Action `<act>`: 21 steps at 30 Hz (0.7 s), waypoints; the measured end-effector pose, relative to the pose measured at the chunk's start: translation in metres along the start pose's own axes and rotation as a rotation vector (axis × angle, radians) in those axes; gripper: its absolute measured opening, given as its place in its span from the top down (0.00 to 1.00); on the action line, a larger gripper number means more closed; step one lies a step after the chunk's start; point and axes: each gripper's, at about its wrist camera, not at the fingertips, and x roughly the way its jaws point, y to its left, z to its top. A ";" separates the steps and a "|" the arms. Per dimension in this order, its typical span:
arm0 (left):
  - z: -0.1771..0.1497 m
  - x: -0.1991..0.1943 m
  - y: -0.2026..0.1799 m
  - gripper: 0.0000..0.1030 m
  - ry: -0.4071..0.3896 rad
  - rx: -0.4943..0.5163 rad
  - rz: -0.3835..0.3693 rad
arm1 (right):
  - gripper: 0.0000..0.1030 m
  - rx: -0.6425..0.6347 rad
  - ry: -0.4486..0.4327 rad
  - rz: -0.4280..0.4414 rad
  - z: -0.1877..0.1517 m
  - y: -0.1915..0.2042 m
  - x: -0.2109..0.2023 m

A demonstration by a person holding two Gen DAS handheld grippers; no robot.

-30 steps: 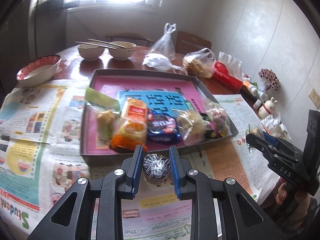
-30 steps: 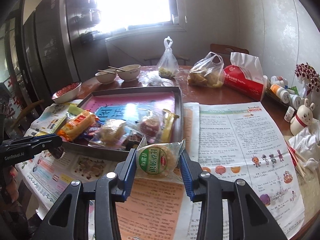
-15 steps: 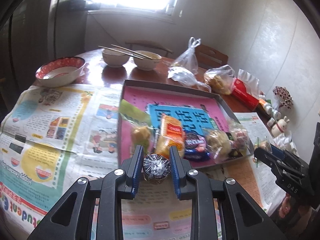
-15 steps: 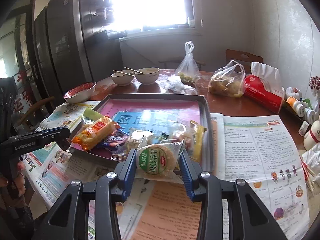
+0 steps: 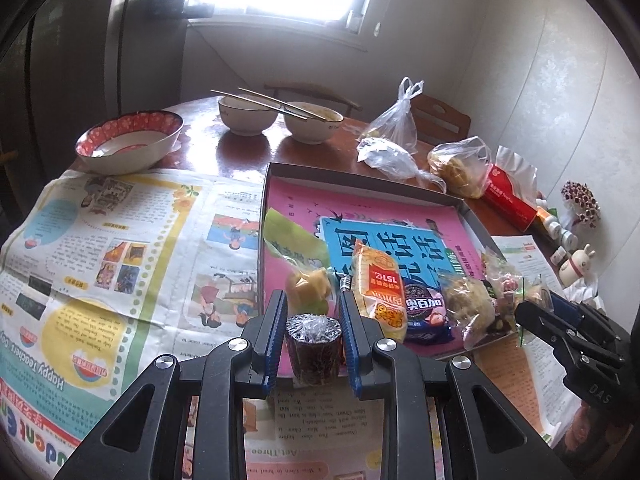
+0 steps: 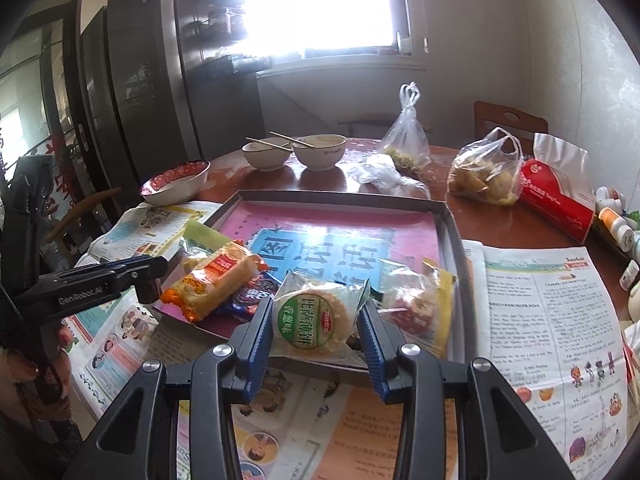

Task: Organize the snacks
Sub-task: 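Lift both held snacks and carry them over the grey tray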

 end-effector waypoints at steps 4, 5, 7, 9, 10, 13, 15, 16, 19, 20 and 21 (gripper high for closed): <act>0.002 0.006 0.000 0.74 0.008 0.002 -0.009 | 0.59 -0.011 0.004 0.012 0.004 0.008 0.007; 0.002 0.007 0.001 0.74 0.011 0.001 -0.012 | 0.59 -0.013 0.008 0.015 0.005 0.010 0.009; 0.002 0.010 0.002 0.74 0.015 -0.002 -0.017 | 0.59 -0.016 0.014 0.021 0.006 0.013 0.014; 0.003 0.013 0.002 0.74 0.019 -0.001 -0.021 | 0.59 -0.020 0.020 0.024 0.007 0.016 0.018; 0.003 0.014 0.002 0.74 0.020 0.000 -0.024 | 0.59 -0.022 0.022 0.026 0.007 0.017 0.020; 0.002 0.019 0.002 0.74 0.029 0.000 -0.030 | 0.59 -0.026 0.030 0.030 0.008 0.021 0.025; 0.001 0.021 0.002 0.74 0.035 0.000 -0.033 | 0.59 -0.026 0.035 0.034 0.009 0.023 0.028; 0.001 0.023 0.002 0.74 0.038 0.002 -0.035 | 0.59 -0.027 0.036 0.035 0.009 0.024 0.029; 0.000 0.025 0.001 0.74 0.042 0.008 -0.035 | 0.59 -0.030 0.038 0.040 0.011 0.026 0.033; 0.000 0.026 0.002 0.74 0.044 0.009 -0.034 | 0.59 -0.031 0.039 0.042 0.011 0.027 0.034; -0.001 0.027 0.002 0.74 0.044 0.010 -0.033 | 0.59 -0.034 0.039 0.044 0.012 0.028 0.035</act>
